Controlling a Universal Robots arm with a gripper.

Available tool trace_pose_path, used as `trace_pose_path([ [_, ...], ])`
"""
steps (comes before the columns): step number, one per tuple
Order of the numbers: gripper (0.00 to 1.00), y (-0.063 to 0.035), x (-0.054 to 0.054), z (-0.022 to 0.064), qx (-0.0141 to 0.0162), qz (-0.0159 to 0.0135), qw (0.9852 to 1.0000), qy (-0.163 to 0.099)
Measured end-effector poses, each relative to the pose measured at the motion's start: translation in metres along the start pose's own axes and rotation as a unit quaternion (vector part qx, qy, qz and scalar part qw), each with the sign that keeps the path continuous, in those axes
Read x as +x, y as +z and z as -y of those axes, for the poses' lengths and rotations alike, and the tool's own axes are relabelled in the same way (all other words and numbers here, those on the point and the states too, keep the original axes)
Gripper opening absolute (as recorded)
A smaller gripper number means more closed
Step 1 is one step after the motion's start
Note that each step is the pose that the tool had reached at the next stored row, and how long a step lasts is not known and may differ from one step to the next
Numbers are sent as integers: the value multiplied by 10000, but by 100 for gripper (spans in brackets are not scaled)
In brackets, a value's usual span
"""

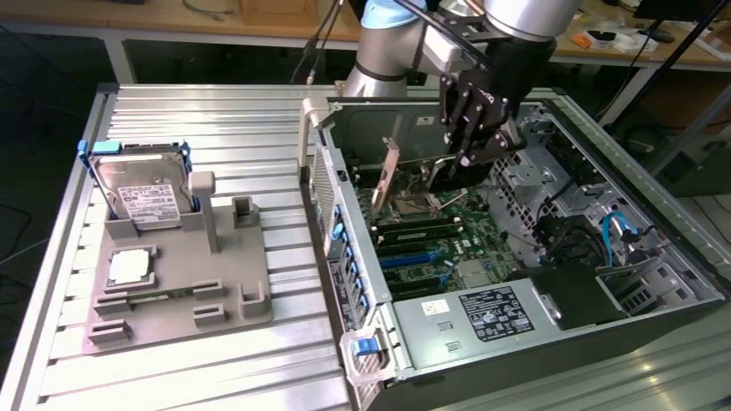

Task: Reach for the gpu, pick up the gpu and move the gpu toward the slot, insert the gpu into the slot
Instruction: 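Insert the gpu into the slot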

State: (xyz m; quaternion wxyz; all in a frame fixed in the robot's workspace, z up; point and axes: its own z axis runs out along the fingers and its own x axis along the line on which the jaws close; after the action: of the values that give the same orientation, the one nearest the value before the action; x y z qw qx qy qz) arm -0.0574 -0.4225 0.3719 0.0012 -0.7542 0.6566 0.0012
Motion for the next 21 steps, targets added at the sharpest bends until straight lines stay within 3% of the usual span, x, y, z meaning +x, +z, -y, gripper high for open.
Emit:
trace_pose_path([
  [2, 27, 24, 3, -1, 13, -3, 10000, 7],
  [7, 27, 78, 5, -2, 10, -7, 10000, 24],
  [14, 27, 174, 8, -2, 12, -12, 9997, 252],
  [21, 27, 286, 9, -2, 8, -47, 9995, 301],
])
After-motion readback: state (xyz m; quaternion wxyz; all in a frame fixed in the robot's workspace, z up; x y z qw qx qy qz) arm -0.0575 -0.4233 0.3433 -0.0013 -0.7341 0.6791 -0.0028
